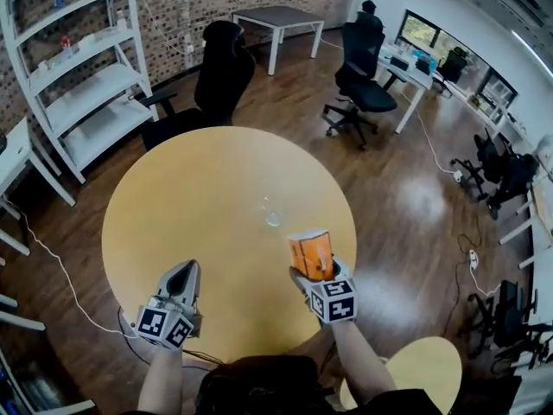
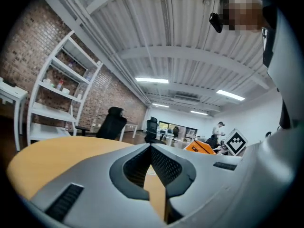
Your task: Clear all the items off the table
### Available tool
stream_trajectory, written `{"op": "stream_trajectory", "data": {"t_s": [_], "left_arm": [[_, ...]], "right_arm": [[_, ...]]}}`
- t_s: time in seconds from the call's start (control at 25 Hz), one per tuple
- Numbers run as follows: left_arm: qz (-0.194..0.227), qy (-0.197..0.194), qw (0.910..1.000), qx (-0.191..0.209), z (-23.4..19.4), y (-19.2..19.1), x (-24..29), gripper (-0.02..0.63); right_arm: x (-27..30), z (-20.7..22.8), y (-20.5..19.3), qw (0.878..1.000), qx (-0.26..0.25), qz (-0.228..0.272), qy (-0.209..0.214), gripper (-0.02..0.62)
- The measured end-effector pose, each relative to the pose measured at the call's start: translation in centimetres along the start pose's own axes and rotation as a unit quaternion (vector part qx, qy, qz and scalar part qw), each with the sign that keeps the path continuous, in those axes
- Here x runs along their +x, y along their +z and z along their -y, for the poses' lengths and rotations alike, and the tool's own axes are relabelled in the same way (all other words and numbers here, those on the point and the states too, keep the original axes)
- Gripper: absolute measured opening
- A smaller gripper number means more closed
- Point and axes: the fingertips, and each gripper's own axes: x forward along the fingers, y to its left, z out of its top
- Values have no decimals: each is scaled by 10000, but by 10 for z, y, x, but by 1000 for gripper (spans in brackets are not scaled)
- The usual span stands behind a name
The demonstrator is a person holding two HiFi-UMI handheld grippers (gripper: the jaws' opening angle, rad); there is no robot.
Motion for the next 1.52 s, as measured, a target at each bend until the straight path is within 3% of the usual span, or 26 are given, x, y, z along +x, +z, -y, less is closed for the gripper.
{"op": "stream_trajectory", "data": {"t_s": [0.12,0.28,0.6,0.8,1.08,1.2,1.52], "left_arm": [[92,712,9973,147,-35,15,-50,-8],[321,1618,9859,272,-64,33,-110,-8],[484,2539,9656,282,-84,42,-190,-8],[352,2637,9637,216,-84,23,-194,-8],[-5,2885,9572,-234,-90,-22,-203,-8],[-72,3013,9524,-456,-100,-37,-207,-8],[-177,3011,9519,-542,-114,-47,-205,-8]], "right_arm": [[35,-56,15,9972,-381,-40,645,442],[71,-122,23,9856,-879,-229,1429,442],[112,-195,11,9659,-1471,-744,1995,443],[130,-210,-18,9584,-1638,-1162,2027,445],[155,-210,-72,9476,-1925,-1695,1906,446],[171,-212,-85,9448,-1990,-1873,1809,446],[178,-210,-100,9404,-1908,-2139,1829,457]]}}
